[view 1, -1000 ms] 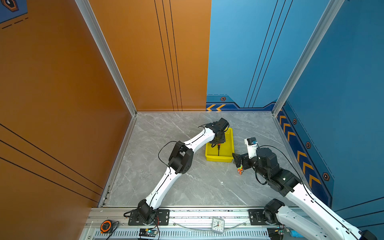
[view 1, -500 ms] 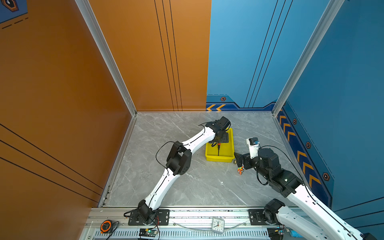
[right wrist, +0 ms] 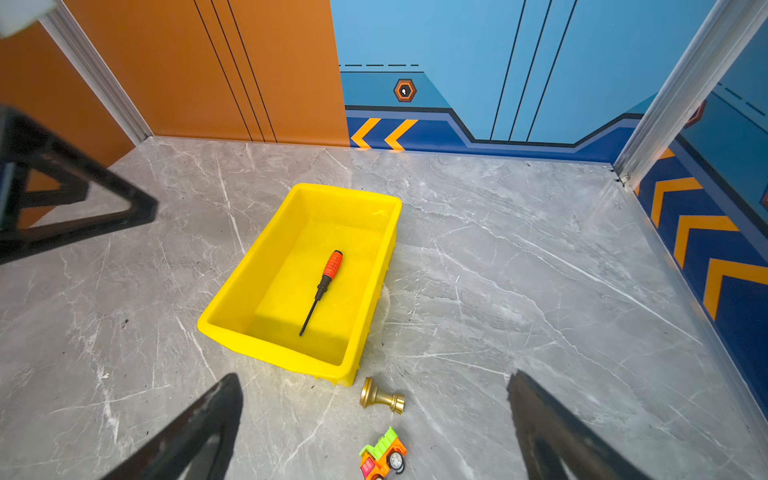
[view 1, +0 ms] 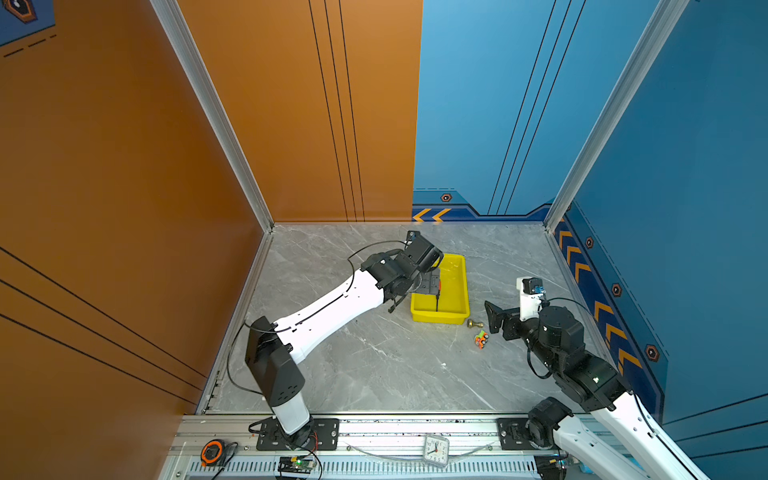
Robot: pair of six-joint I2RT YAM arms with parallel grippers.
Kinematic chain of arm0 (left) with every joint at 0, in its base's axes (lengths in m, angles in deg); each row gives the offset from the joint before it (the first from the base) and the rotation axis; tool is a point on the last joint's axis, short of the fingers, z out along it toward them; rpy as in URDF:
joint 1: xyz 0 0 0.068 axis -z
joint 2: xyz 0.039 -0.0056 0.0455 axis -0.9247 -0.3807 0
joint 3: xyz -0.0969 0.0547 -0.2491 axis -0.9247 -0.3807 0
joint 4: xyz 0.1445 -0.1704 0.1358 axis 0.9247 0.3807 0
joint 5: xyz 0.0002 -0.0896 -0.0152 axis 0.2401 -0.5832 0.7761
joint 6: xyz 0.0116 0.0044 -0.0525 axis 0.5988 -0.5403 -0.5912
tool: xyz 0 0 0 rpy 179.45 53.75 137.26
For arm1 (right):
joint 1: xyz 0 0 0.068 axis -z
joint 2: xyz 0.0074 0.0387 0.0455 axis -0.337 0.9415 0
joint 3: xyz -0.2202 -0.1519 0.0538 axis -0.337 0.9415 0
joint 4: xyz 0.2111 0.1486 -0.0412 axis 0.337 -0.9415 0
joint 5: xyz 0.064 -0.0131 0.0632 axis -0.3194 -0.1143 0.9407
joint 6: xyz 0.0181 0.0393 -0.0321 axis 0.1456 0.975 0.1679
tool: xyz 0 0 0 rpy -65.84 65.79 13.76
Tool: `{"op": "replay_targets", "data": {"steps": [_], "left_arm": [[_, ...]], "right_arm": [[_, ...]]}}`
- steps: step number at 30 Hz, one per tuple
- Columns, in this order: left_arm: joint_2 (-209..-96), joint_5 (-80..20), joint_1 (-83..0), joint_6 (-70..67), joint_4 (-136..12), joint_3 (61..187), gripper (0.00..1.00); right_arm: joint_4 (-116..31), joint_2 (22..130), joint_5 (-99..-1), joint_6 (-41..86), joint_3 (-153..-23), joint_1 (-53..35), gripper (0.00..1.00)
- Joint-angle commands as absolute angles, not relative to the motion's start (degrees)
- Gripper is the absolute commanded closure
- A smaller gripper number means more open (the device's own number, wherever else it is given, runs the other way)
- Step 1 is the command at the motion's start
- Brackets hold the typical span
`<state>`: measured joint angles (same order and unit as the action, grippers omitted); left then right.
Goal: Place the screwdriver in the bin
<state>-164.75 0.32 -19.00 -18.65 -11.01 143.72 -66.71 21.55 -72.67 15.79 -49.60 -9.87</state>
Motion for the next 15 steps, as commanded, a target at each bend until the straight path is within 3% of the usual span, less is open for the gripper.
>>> {"op": "replay_targets", "data": {"steps": [1, 8, 15], "left_arm": [[-157.8, 7.4, -19.6, -16.6, -9.4, 135.8, 0.02], [-138.7, 12.5, -23.1, -14.7, -15.3, 115.7, 0.02], [-118.3, 11.1, -35.0, -13.8, -23.9, 95.0, 0.02]], "right_arm": [[-70.0, 21.3, -75.4, 17.1, -50.3, -9.6, 0.00], [-71.3, 21.3, -78.1, 20.2, -50.4, -9.4, 0.00], [-69.1, 19.7, -83.2, 21.7, -47.0, -9.4, 0.00]]}}
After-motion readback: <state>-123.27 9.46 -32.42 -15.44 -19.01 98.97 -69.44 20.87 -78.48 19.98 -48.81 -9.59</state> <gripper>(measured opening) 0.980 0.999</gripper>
